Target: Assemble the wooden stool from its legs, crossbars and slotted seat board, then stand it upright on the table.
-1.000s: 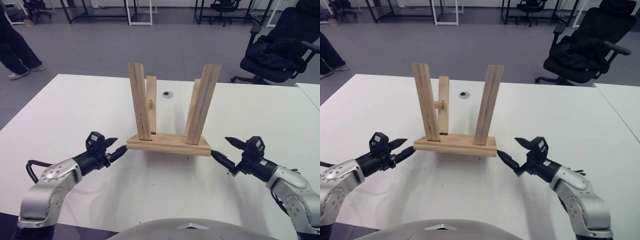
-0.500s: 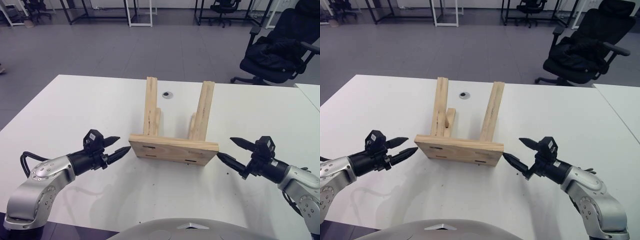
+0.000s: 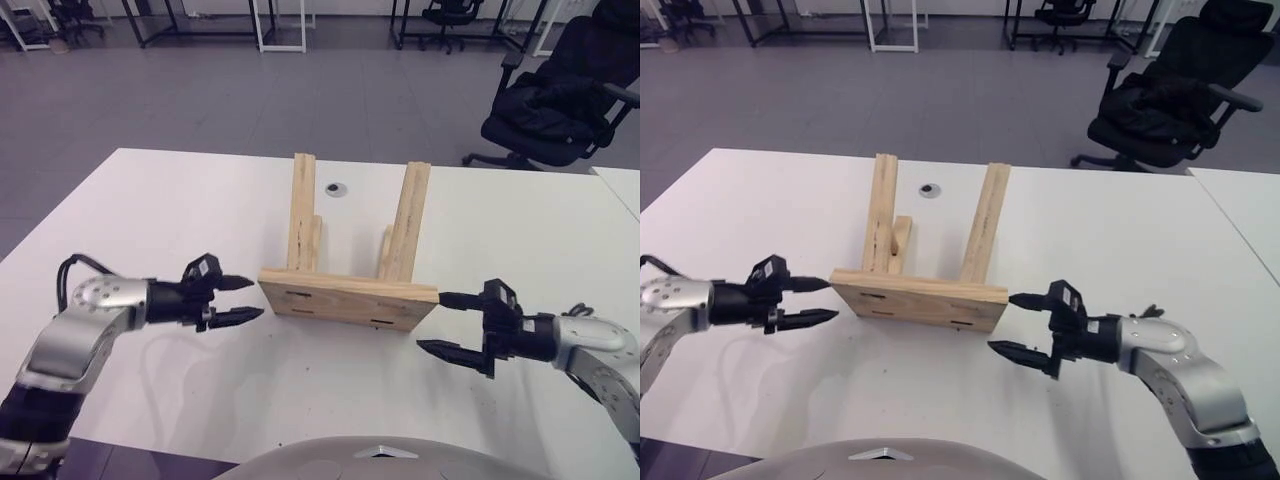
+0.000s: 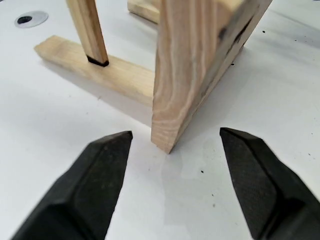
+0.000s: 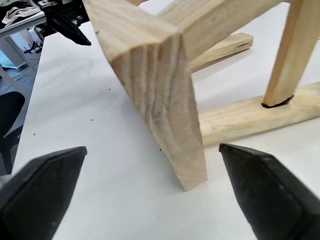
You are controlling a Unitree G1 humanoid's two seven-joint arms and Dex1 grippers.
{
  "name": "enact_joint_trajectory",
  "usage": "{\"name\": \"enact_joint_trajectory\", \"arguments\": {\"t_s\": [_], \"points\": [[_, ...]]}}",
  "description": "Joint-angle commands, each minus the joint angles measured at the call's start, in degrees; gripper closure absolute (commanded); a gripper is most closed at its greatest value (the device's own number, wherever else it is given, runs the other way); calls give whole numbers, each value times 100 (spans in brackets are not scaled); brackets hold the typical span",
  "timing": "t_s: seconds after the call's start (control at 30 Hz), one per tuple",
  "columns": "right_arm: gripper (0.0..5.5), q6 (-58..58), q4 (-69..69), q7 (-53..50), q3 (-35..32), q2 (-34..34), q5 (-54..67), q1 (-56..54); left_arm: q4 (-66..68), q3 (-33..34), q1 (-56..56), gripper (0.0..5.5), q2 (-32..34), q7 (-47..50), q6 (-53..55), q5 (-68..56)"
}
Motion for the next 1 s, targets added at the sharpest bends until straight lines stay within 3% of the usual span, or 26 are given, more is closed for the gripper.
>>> {"name": "enact_joint_trajectory", "arguments": {"t_s": [0.03,0.1,0.4,0.57,0.7,0.8,0.9,1.0], "points": [[132,-269,384,-14,531,162,-447,-523,384,-433,-583,224,-239,-234,-356,257],[176,-406,568,-51,632,235,-589,-681,524,-573,-791,224,-357,-394,-430,253],[354,-576,625,328,664,147,-588,-821,798,-737,-813,380,-311,-748,-815,470],[376,-380,267,516,210,234,67,-1355,-12,-390,-1217,382,-312,-1019,-231,-325],[381,955,-428,882,-913,-531,2175,-2274,-798,421,-2048,386,161,-1309,1106,-1823],[388,2729,296,1180,-1225,-1645,4674,-4290,-163,858,-4186,389,511,-1547,3181,-3777],[405,4325,2188,466,-115,-2175,7589,-5914,1535,946,-5690,390,331,-1542,5518,-4358],[417,5589,3586,694,858,-2171,8114,-6714,3000,587,-6097,398,278,-1519,6539,-4711]]}}
